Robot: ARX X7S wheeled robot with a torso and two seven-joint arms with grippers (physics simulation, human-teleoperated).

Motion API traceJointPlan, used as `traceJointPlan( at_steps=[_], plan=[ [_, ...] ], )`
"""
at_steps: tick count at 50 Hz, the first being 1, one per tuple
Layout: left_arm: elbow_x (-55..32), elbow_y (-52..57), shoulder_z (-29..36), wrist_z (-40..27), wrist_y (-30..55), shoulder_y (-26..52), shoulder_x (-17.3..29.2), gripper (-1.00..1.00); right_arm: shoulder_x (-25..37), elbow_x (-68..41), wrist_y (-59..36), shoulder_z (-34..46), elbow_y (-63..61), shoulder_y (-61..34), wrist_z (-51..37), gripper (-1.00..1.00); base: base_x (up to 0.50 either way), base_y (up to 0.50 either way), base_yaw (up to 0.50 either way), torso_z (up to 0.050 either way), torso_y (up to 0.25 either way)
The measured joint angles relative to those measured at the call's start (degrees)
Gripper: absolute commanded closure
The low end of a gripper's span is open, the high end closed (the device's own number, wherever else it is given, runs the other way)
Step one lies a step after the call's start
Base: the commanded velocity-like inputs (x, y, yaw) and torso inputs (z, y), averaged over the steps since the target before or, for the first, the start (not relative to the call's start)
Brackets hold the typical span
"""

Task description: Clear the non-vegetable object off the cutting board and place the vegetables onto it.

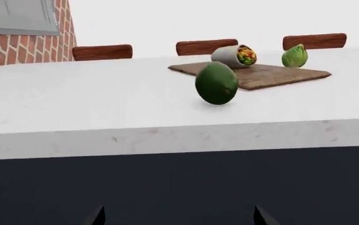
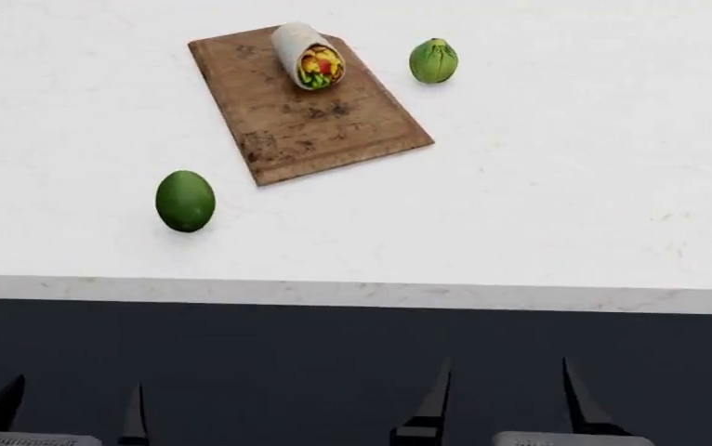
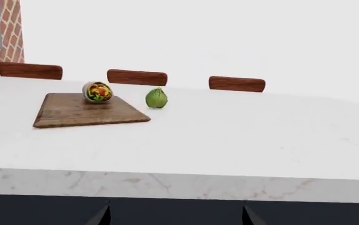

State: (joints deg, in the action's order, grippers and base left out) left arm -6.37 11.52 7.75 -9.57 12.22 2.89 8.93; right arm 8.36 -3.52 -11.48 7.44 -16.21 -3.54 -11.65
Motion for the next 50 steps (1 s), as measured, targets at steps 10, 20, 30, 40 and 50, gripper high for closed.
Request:
traceJointPlan(
  at_steps=[10,20,30,40,50],
  plan=[
    [-0.89,6.14,-0.59,-0.26,9.21,5.35,2.34,-1.0,2.15,0.69,-11.07,0.2,-7.43,-7.46,-0.22,-1.0,0.0,0.0,0.0,0.0,0.0],
    [-2.58,9.88,-1.2,0.17,18.82,12.81,4.01,-1.0,4.19,0.74,-23.43,1.19,-12.33,-18.32,1.44,-1.0,0.0,0.0,0.0,0.0,0.0],
    [-3.0,9.24,-0.37,0.84,27.55,23.21,6.01,-1.0,5.63,0.45,-32.83,3.22,-11.09,-31.15,3.95,-1.0,0.0,0.0,0.0,0.0,0.0],
    [-3.34,3.35,0.71,2.41,35.25,36.48,7.27,-1.0,5.99,-0.36,-38.63,5.51,-3.59,-43.96,7.17,-1.0,0.0,0.0,0.0,0.0,0.0],
    [-4.36,-6.2,2.03,5.49,40.5,49.73,7.69,-1.0,5.42,-1.67,-41.69,7.17,9.12,-56.45,10.86,-1.0,0.0,0.0,0.0,0.0,0.0]
  ],
)
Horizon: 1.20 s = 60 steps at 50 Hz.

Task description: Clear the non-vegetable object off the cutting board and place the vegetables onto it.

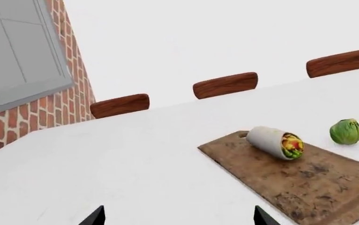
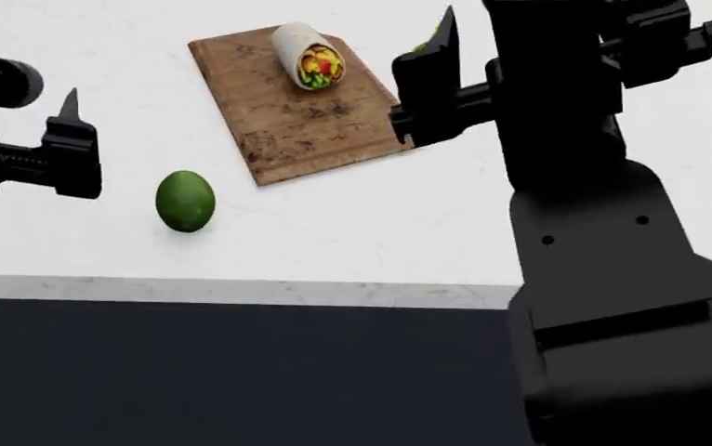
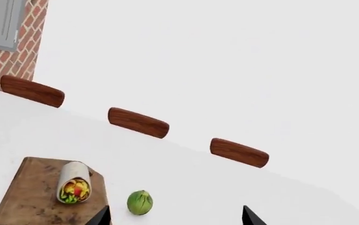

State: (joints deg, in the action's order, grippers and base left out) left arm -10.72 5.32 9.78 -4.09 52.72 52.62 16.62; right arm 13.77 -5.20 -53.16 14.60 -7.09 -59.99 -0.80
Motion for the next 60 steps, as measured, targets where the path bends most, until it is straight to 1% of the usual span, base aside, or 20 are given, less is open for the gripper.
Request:
traceJointPlan(
  at_steps=[11,19,27,39,60],
  plan=[
    [-0.7,-15.32,1.62,4.07,1.35,12.89,-0.1,-1.0,-0.45,-0.02,1.25,3.54,16.45,-12.98,4.34,-1.0,0.0,0.0,0.0,0.0,0.0],
    [-0.48,-25.98,3.05,6.39,0.43,21.02,-0.75,-1.0,-1.4,-0.31,3.75,4.89,27.07,-19.95,6.75,-1.0,0.5,0.0,0.0,0.0,0.0],
    [0.0,-33.69,4.48,7.94,-1.27,26.65,-1.45,-1.0,-2.05,-0.4,5.51,5.97,33.6,-23.42,8.06,-1.0,0.5,0.0,0.0,0.0,0.0],
    [0.09,-38.24,5.18,8.71,-2.41,29.98,-1.83,-1.0,-2.29,-0.7,6.19,6.94,36.96,-24.15,8.9,-1.0,0.5,0.0,0.0,0.0,0.0],
    [0.01,-39.35,6.1,8.98,-2.28,31.02,-1.92,-1.0,-1.93,-1.2,4.9,8.21,37.04,-24.59,9.89,-1.0,0.5,0.0,0.0,0.0,0.001]
  ],
)
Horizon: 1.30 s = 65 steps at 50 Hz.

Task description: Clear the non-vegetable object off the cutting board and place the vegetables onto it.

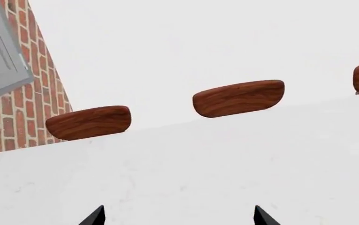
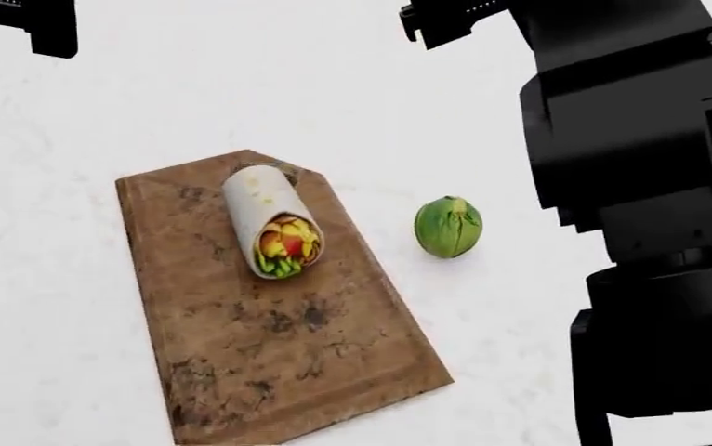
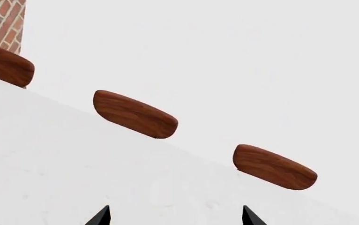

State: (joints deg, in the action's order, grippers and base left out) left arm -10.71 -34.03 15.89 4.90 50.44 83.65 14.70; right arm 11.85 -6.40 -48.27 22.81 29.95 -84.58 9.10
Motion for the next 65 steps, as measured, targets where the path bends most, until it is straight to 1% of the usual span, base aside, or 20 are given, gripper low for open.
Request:
traceJointPlan(
  at_steps=[26,37,53,65],
  plan=[
    [-0.19,0.24,0.73,-0.04,0.07,0.49,0.03,-1.0,0.95,-0.91,-2.04,0.91,-2.57,1.46,0.83,-1.0,0.49,0.0,0.0,0.0,0.001],
    [-0.3,0.2,0.85,-0.13,-0.07,0.56,0.16,-1.0,1.46,-2.75,-6.58,0.64,-6.93,2.47,2.15,-1.0,0.0,0.0,0.0,0.0,0.0],
    [-0.63,0.81,0.79,-0.38,0.31,0.45,0.47,-1.0,1.12,-6.83,-18.88,-0.1,-14.66,4.28,3.96,-1.0,0.0,0.0,0.0,0.0,0.0],
    [-0.91,1.06,0.62,-0.6,0.36,0.3,0.67,-1.0,-0.57,-9.72,-27.7,-1.15,-20.35,5.19,3.94,-1.0,0.0,0.0,0.0,0.0,0.0]
  ],
)
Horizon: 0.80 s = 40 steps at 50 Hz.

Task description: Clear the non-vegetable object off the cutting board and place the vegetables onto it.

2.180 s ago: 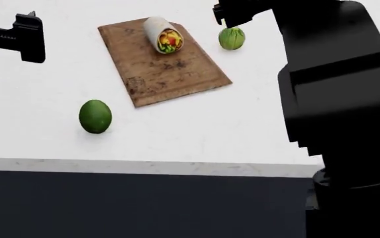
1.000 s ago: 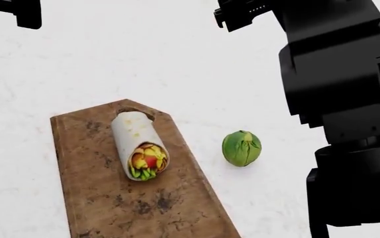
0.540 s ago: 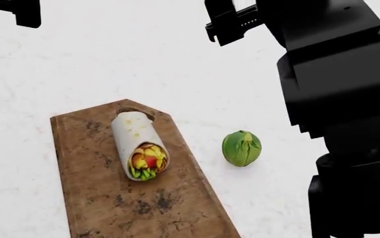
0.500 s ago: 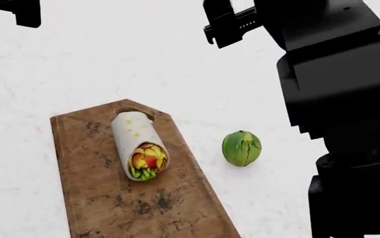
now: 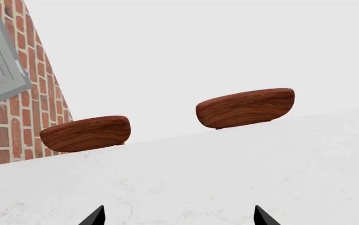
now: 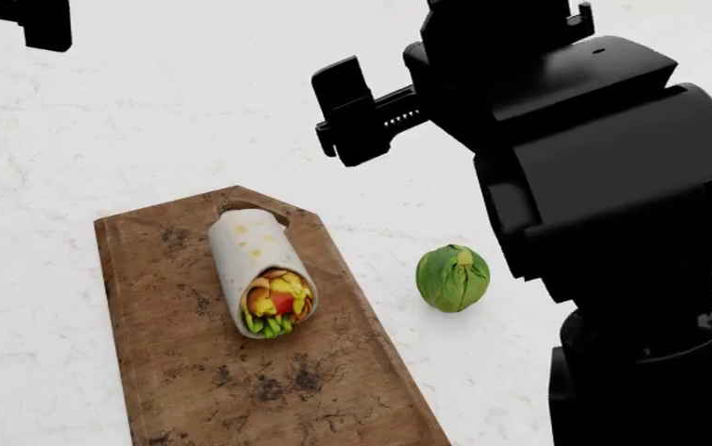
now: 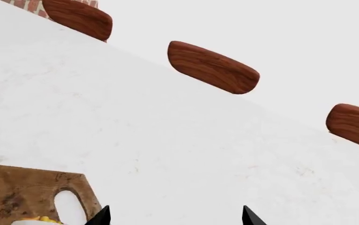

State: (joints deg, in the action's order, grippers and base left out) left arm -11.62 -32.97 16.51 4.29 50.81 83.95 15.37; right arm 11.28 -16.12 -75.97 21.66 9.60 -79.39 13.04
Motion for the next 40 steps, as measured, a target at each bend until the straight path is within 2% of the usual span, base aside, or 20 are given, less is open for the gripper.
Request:
traceJointPlan(
  at_steps=[8,17,24,40],
  plan=[
    [-0.07,0.23,-0.01,-0.11,0.14,0.28,0.27,-1.0,-1.49,-3.35,-6.43,-1.02,-3.84,-0.64,-1.24,-1.0,0.0,0.0,0.0,0.0,0.0],
    [-0.38,1.94,-0.26,-0.49,1.12,-0.2,0.66,-1.0,-0.27,-23.95,-10.61,-1.53,-5.77,-2.61,-15.56,-1.0,0.0,0.0,0.0,0.0,0.0],
    [-0.43,2.58,-0.19,-0.75,1.4,-0.43,0.77,-1.0,0.4,-35.03,-11.55,-0.72,-5.84,-3.68,-22.86,-1.0,0.0,0.0,0.0,0.0,0.0],
    [-0.37,2.17,0.25,-0.94,0.92,-0.49,0.82,-1.0,-0.49,-45.22,-11.58,3.89,-0.1,-6.44,-29.49,-1.0,0.0,0.0,0.0,0.0,0.0]
  ],
)
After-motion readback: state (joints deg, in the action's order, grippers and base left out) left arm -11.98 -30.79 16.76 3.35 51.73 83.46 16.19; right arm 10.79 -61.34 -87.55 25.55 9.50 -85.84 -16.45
